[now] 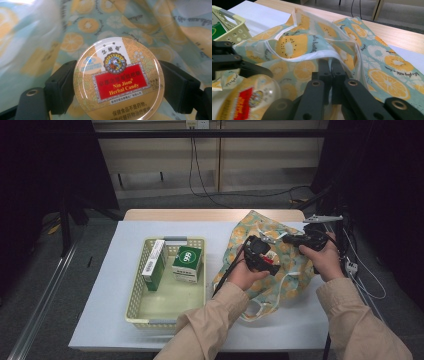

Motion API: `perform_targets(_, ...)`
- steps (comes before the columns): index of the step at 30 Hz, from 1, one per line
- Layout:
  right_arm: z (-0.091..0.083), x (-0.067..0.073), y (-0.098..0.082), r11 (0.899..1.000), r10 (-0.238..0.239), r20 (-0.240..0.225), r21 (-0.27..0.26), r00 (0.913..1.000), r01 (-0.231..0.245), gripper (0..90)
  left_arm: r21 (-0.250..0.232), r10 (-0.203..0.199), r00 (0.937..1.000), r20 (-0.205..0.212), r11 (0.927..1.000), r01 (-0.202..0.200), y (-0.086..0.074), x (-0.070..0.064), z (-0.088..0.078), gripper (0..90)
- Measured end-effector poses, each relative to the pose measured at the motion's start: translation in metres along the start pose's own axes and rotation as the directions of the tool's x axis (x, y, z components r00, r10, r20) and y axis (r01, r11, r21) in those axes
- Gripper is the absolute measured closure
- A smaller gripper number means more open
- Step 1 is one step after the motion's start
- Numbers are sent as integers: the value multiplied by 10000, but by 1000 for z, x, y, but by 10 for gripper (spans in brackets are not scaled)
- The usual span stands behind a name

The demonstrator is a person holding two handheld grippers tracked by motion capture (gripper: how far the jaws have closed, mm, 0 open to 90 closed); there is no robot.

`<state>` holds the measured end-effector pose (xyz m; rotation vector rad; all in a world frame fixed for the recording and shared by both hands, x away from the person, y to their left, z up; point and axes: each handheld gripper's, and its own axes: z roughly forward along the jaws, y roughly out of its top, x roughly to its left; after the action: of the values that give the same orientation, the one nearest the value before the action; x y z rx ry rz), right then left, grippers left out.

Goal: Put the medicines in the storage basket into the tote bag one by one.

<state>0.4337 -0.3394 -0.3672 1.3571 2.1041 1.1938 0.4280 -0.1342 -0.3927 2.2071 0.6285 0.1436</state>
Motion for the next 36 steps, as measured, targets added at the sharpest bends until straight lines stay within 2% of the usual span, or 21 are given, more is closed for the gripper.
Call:
perform_targets(1, -1, 0, 0, 10000, 20, 9, 7, 10000, -20, 900, 4, -103, 9997, -214, 9999, 103, 0, 1, 2, 205)
perform_targets(2, -1, 0, 0, 10000, 34, -15, -22, 10000, -34, 900, -31, -144, 9999, -56, 9999, 144, -1, 4, 5, 205)
perform_targets(3, -1, 0, 0, 10000, 40, -27, -24, 10000, -41, 900, -15, -268, 9996, -77, 9996, 268, -2, 5, 9, 205)
perform_targets(5, -1, -2, 0, 10000, 46, 14, 11, 10000, -46, 900, -34, -343, 9992, -211, 9994, 342, -3, 11, 14, 205)
perform_targets(6, -1, -2, 0, 10000, 73, -11, -8, 10000, -73, 900, -30, -380, 9984, -414, 9993, 379, -3, 13, 17, 205)
perform_targets(7, -1, -3, 0, 9999, 112, -13, -18, 9999, -112, 900, -58, -447, 9986, -265, 9990, 446, -4, 16, 20, 205)
perform_targets(11, 2, -6, -1, 9997, 231, 16, -4, 9997, -231, 900, 136, -315, 9992, -236, 9994, 318, 1, 21, 31, 205)
perform_targets(13, 4, -7, -1, 9996, 294, 22, 28, 9996, -294, 900, -63, -358, 9991, -237, 9993, 356, 3, 23, 36, 205)
perform_targets(17, 7, -10, -1, 9992, 388, 38, -5, 9992, -388, 900, 77, -196, 9978, -629, 9998, 202, 7, 30, 46, 204)
perform_targets(19, 8, -10, 0, 9990, 443, 94, 22, 9990, -444, 899, -437, -242, 9951, -959, 9988, 201, 8, 34, 50, 201)
perform_targets(21, 8, -10, 0, 9988, 480, 146, 58, 9987, -481, 899, -757, -267, 9954, -925, 9969, 197, 8, 37, 52, 174)
perform_targets(22, 8, -9, 1, 9989, 473, 171, 34, 9987, -474, 898, -740, -351, 9951, -930, 9969, 283, 7, 38, 53, 144)
perform_targets(23, 8, -9, 1, 9989, 466, 168, 51, 9988, -467, 898, -642, -486, 9945, -932, 9970, 427, 7, 37, 52, 133)
perform_targets(26, 9, -7, 1, 9990, 413, 203, 143, 9989, -416, 898, -201, -473, 9960, -752, 9987, 459, 6, 34, 46, 104)
perform_targets(28, 11, -5, 1, 9991, 374, 186, 168, 9991, -377, 898, -91, -466, 9975, -536, 9989, 462, 5, 31, 37, 111)
perform_targets(29, 11, -3, 1, 9992, 351, 192, 173, 9992, -355, 898, -104, -414, 9982, -438, 9991, 410, 4, 30, 33, 115)
perform_targets(31, 13, 0, 2, 9994, 292, 196, 195, 9994, -296, 898, -75, -442, 9973, -580, 9990, 438, 3, 28, 23, 119)
perform_targets(32, 14, 3, 3, 9994, 284, 172, 180, 9994, -287, 898, -231, -527, 9979, -365, 9984, 519, 2, 28, 18, 118)
perform_targets(33, 15, 5, 4, 9996, 237, 144, 180, 9996, -239, 898, -239, -543, 9980, -320, 9983, 536, 2, 28, 12, 121)
perform_targets(36, 18, 11, 6, 9996, 141, 108, 243, 9998, -143, 898, -364, -421, 9983, -392, 9985, 407, 4, 26, -4, 116)
